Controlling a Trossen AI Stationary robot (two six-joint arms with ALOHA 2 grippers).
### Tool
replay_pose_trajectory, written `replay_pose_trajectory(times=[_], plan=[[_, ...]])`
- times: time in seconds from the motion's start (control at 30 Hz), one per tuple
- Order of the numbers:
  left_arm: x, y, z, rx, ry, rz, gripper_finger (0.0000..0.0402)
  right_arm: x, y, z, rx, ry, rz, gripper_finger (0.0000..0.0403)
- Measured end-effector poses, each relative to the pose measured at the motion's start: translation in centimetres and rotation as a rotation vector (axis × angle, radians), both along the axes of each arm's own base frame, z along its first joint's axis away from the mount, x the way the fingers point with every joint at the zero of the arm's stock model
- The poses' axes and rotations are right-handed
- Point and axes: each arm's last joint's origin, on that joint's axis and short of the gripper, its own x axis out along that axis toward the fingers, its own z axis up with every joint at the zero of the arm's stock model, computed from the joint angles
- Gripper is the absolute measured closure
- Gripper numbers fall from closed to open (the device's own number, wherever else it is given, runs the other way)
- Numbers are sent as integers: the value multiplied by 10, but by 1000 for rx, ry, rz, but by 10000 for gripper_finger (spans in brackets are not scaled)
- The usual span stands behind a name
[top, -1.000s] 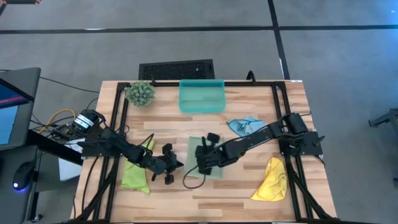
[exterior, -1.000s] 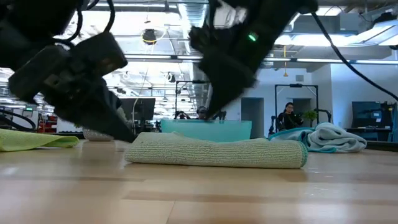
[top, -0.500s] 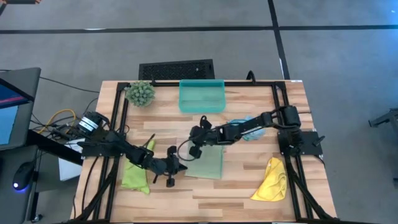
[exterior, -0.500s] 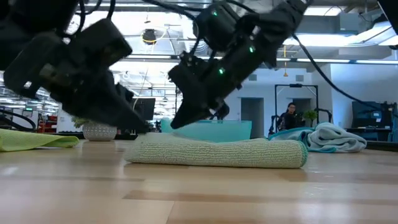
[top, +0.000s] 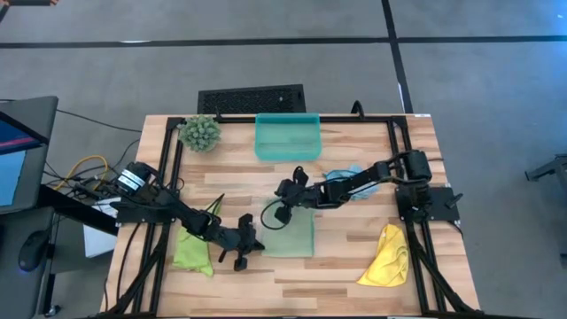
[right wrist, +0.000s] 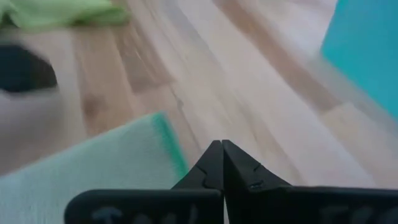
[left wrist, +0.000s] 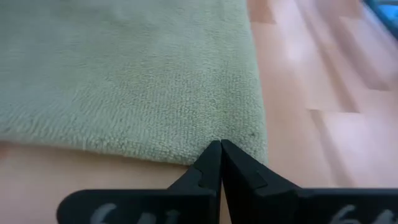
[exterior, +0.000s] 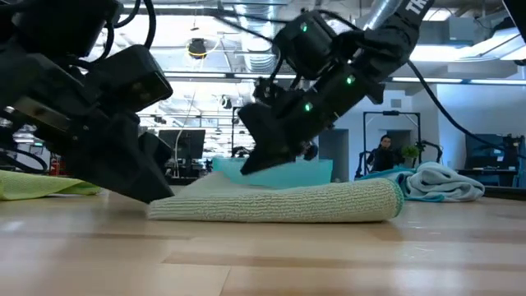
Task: Fold microfiber towels
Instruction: Fold the green towel
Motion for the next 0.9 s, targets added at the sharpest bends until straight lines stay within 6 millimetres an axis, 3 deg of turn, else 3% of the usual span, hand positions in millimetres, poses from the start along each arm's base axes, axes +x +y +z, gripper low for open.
replay_pose_trajectory(times=[0.27,0.47,0.67,0.9], plan=[[-1,-3,11,-40,-28,-9,401,7,15,16,106,-141,185,383],[-4,-5,26,-55,-63,-2,401,22,22,-12,147,-200,270,389],[-6,-2,18,55,-38,75,401,40,15,-40,173,-159,240,388],[-11,-1,7,113,37,106,401,40,8,-38,169,-120,164,392]])
